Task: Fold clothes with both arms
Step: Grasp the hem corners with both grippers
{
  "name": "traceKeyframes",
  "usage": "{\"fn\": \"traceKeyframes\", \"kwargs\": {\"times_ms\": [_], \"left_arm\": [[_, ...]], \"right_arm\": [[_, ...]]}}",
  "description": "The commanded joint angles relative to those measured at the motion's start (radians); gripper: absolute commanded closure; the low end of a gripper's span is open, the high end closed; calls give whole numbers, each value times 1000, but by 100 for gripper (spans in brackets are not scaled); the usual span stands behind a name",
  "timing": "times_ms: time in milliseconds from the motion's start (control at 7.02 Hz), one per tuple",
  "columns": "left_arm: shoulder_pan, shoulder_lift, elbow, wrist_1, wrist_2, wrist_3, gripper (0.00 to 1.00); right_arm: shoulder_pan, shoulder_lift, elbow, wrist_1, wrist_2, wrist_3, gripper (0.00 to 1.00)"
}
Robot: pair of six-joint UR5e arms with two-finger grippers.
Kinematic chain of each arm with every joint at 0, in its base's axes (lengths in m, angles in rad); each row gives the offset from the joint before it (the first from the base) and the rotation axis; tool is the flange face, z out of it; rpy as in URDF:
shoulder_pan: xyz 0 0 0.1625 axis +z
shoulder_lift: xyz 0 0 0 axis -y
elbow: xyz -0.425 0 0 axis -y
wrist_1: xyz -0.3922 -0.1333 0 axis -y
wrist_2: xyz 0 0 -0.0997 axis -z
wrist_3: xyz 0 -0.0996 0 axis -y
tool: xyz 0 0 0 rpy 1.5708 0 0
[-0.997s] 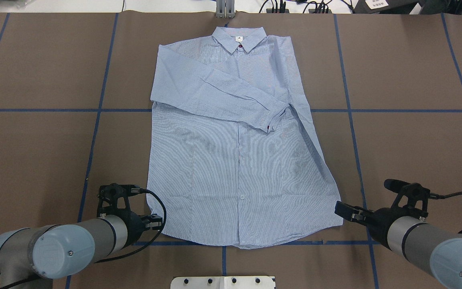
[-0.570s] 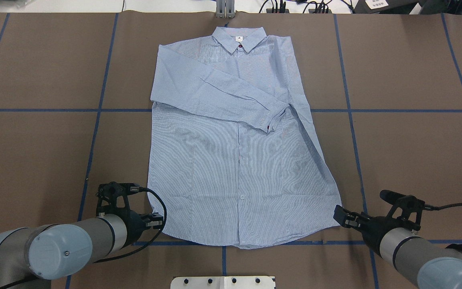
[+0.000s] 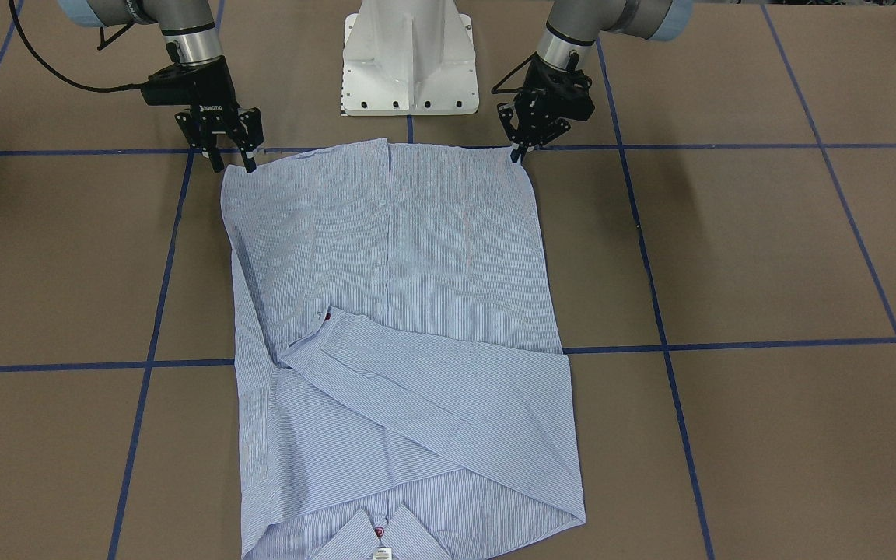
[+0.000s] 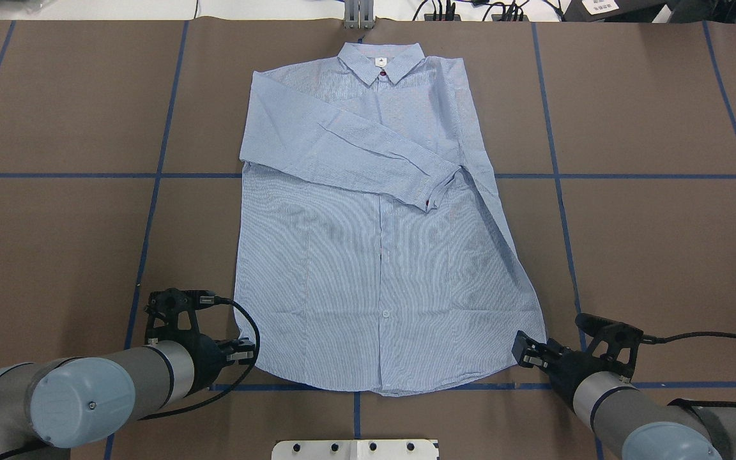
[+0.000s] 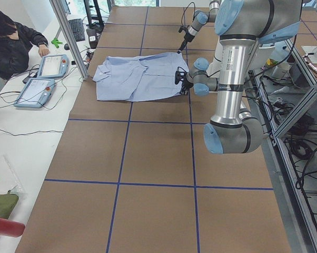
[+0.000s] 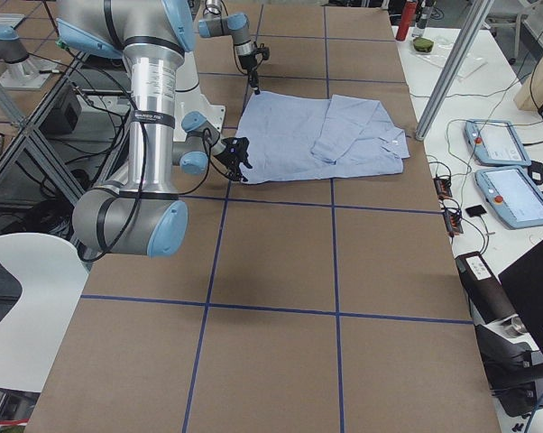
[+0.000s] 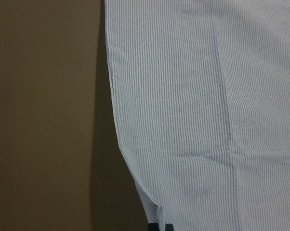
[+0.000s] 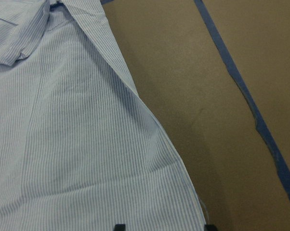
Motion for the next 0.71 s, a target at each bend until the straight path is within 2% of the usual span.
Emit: {"fn": "traceKeyframes", "kwargs": {"times_ms": [0,285,427,570], "left_arm": [[0,1,0,0,0,0,100],[0,1,0,0,0,0,100],[-2,1,0,0,0,0,100],[-2,1,-1,0,0,0,100]], "right_arm": [[-4,-6,-18,-7,-6,-1,39],[-7,-6,-18,-10,-5,-2,42],[-7,-6,-18,-10,-3,-3,49],[-10,-6,-18,-10,-3,-2,66]]}}
